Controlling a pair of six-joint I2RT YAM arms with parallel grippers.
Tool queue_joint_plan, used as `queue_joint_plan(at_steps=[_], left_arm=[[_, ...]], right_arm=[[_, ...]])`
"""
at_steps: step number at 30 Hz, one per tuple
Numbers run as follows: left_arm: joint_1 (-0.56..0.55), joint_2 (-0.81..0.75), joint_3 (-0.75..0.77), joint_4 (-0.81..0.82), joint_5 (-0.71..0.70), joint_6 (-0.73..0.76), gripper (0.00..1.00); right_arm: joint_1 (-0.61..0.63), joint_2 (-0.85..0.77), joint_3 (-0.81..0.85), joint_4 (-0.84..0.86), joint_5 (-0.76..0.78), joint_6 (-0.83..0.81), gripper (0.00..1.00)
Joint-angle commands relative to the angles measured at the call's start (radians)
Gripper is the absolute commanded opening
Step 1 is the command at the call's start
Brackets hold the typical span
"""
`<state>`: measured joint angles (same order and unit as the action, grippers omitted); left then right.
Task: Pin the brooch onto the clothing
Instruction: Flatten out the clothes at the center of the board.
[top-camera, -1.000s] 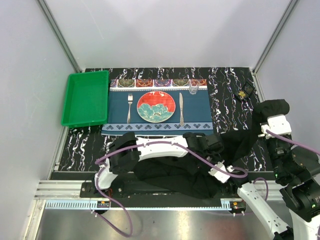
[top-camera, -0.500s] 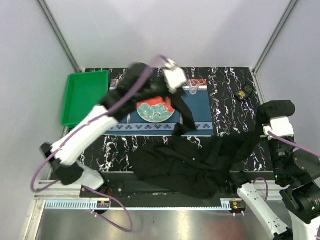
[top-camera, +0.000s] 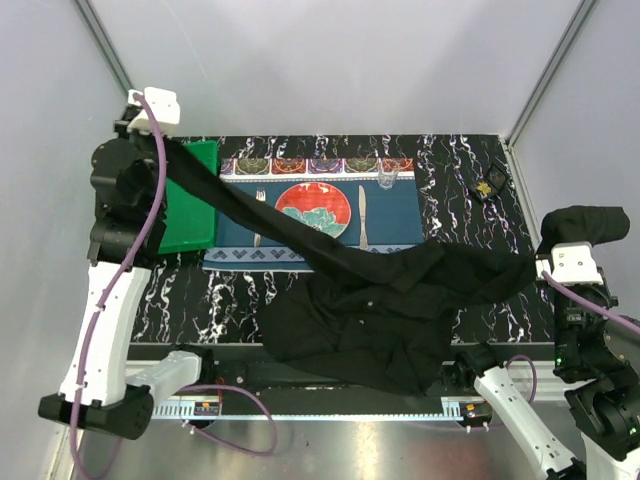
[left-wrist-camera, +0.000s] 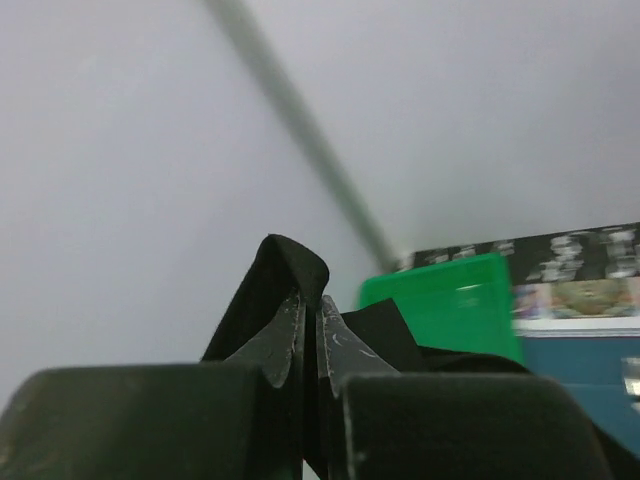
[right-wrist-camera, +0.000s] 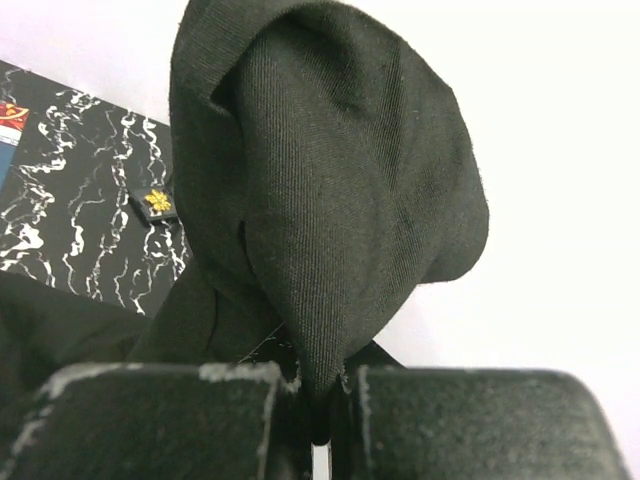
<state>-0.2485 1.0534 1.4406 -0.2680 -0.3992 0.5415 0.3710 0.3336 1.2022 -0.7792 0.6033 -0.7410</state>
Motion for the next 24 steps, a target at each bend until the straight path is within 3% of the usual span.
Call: queue_joint_plan(at_steps=[1, 7, 12, 20, 24], left_arm=[[0.194, -0.052, -0.037, 0.058, -0.072, 0.052, 0.0], [0.374, -0.052, -0.235, 0.145, 0.006, 0.06, 0.0], [0.547, 0.078, -0.267, 0.187, 0.072, 0.005, 0.0], [0.617, 0.258, -0.336, 0.289, 0.085, 0.038, 0.0], [0.685, 0.35, -0.304, 0.219, 0.091, 0.021, 0.0]], right_arm=[[-0.004, 0.011, 0.011, 0.04, 0.017, -0.054, 0.0], [-0.004, 0.074, -0.072, 0.037, -0.063, -0.023, 0.0], [-0.004, 0.142, -0.127, 0.069, -0.073, -0.017, 0.0], [-0.004, 0.124, -0.263, 0.074, -0.022, -0.073, 0.0], [-0.004, 0.123, -0.276, 0.0, 0.016, -0.075, 0.0]])
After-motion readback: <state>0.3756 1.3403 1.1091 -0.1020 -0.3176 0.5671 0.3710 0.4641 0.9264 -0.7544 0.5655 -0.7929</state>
